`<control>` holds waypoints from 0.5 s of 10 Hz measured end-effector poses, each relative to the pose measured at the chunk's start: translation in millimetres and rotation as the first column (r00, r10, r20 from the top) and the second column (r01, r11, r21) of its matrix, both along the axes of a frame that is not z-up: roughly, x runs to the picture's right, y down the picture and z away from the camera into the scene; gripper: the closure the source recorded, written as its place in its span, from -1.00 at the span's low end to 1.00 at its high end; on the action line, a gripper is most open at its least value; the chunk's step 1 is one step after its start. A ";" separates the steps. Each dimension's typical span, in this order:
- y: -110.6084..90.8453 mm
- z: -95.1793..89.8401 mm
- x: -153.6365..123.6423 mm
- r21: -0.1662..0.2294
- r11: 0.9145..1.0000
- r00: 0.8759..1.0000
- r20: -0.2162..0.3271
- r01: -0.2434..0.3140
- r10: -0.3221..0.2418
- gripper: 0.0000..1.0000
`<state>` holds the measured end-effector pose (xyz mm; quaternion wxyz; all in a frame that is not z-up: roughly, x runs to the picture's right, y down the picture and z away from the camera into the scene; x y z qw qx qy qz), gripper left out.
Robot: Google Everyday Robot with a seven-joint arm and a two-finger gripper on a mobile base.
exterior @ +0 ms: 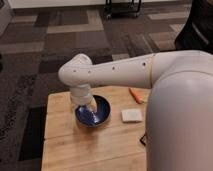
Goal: Pick up the ceramic cup
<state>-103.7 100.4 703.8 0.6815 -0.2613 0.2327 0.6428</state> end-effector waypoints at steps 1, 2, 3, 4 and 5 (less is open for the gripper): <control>0.0 0.0 0.0 0.000 1.000 1.000 0.000 0.000 0.000 -0.30; 0.0 0.0 0.0 0.000 1.000 1.000 0.000 0.000 0.000 -0.30; 0.0 0.0 0.1 0.000 1.000 1.000 0.000 0.000 0.000 -0.30; -1.1 -0.4 5.9 -0.001 1.000 1.000 -0.003 -0.012 0.012 -0.30; -1.8 -0.2 9.0 0.000 1.000 1.000 -0.005 -0.017 0.017 -0.30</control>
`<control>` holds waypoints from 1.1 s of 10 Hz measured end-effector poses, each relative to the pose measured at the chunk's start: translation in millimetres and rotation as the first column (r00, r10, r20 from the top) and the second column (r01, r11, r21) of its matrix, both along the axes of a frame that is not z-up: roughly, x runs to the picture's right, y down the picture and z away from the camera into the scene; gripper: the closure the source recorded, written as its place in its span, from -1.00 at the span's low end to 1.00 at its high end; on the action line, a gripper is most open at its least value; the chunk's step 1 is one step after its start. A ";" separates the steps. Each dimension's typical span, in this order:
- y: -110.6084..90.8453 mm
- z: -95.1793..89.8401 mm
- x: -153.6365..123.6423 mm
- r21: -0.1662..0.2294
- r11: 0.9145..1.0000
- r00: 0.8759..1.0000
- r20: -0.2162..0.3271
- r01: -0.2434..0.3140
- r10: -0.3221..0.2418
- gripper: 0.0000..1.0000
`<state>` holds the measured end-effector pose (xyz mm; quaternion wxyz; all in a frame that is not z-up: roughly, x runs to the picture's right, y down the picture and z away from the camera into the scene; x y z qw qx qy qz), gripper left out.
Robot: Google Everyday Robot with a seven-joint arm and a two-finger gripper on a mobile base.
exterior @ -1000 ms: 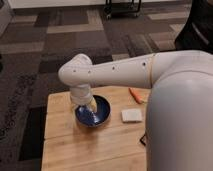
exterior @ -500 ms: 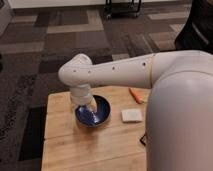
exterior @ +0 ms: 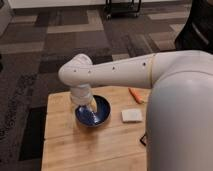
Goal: Pick up the ceramic cup
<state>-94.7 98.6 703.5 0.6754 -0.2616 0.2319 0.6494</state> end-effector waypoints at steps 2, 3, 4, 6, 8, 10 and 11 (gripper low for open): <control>-7.4 -1.6 35.3 0.005 0.999 0.999 -0.031 -0.044 0.044 -0.30; -15.1 -9.5 68.4 0.008 0.997 0.995 -0.060 -0.081 0.081 -0.30; -19.3 -14.9 84.2 0.011 0.996 0.993 -0.075 -0.094 0.094 -0.30; -34.8 -46.7 161.0 0.027 0.984 0.971 -0.160 -0.176 0.178 -0.30; -36.2 -52.2 174.1 0.030 0.981 0.964 -0.181 -0.191 0.194 -0.30; -36.7 -51.6 172.0 0.032 0.981 0.965 -0.176 -0.192 0.194 -0.30; -36.9 -51.5 170.6 0.032 0.981 0.966 -0.174 -0.190 0.193 -0.30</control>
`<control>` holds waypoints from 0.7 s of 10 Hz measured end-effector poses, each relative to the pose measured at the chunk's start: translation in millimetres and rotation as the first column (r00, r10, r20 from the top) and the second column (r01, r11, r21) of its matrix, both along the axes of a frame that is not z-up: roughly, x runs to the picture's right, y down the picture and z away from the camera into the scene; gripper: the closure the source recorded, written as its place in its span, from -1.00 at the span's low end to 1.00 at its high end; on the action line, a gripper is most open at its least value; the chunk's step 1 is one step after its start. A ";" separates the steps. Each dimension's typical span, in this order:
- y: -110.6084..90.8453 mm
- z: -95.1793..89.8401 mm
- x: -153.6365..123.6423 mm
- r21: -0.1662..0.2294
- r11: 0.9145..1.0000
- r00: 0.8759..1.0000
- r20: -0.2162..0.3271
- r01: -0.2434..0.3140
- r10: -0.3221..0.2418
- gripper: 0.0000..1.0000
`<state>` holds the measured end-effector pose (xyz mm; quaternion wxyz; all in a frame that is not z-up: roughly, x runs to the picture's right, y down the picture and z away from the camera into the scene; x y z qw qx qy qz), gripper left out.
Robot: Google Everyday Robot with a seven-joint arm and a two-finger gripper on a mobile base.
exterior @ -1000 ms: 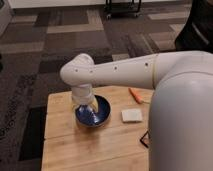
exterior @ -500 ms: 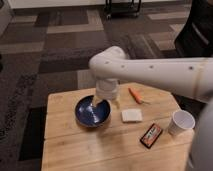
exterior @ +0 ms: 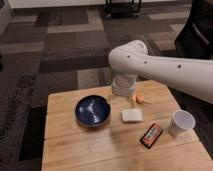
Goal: Pick up the ceramic cup
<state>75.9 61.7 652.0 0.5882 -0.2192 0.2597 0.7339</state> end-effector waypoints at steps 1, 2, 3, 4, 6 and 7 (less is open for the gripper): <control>0.0 -0.1 -0.5 0.000 1.000 1.000 0.001 0.000 0.000 -0.30; 0.0 0.0 0.1 0.000 1.000 1.000 0.000 0.000 0.000 -0.30; 0.0 0.0 -0.3 0.000 1.000 1.000 0.000 0.000 0.000 -0.30; 0.0 0.0 -0.3 0.000 1.000 1.000 0.000 0.000 0.000 -0.30; 0.8 0.6 -0.1 -0.002 1.000 1.000 0.001 0.000 0.000 -0.30; 2.6 0.1 2.6 -0.007 1.000 1.000 0.003 -0.010 0.010 -0.30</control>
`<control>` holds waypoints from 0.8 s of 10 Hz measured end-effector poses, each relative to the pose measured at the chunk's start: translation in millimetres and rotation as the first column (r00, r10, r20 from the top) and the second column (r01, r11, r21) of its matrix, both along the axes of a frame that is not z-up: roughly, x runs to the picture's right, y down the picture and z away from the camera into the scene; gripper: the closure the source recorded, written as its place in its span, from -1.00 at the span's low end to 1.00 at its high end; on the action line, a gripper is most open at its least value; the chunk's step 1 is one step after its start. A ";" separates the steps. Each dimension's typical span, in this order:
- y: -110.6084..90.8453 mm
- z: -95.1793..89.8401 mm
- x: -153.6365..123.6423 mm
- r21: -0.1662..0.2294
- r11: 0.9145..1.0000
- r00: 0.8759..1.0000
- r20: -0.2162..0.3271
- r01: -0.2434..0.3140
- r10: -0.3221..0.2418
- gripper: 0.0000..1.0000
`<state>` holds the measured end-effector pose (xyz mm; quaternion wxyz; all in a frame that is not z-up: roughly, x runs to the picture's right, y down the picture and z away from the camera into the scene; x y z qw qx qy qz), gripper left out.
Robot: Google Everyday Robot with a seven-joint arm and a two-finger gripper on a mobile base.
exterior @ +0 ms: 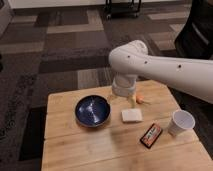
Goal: Pick up the ceramic cup
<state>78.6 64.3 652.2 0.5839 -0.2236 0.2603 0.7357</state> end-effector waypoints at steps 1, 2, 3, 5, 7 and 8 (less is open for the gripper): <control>1.0 0.1 8.7 -0.001 1.000 1.000 -0.006 -0.015 0.015 -0.30; 5.6 0.0 43.3 -0.007 0.996 0.996 -0.018 -0.086 0.086 -0.30; 5.2 -0.1 55.7 -0.004 0.994 0.994 -0.022 -0.110 0.110 -0.30; 7.0 -5.3 121.4 -0.005 0.986 0.983 -0.076 -0.167 0.166 -0.30; 9.8 -14.5 167.7 -0.012 0.980 0.970 -0.139 -0.201 0.197 -0.30; 8.7 -13.9 163.6 -0.012 0.980 0.972 -0.132 -0.197 0.194 -0.30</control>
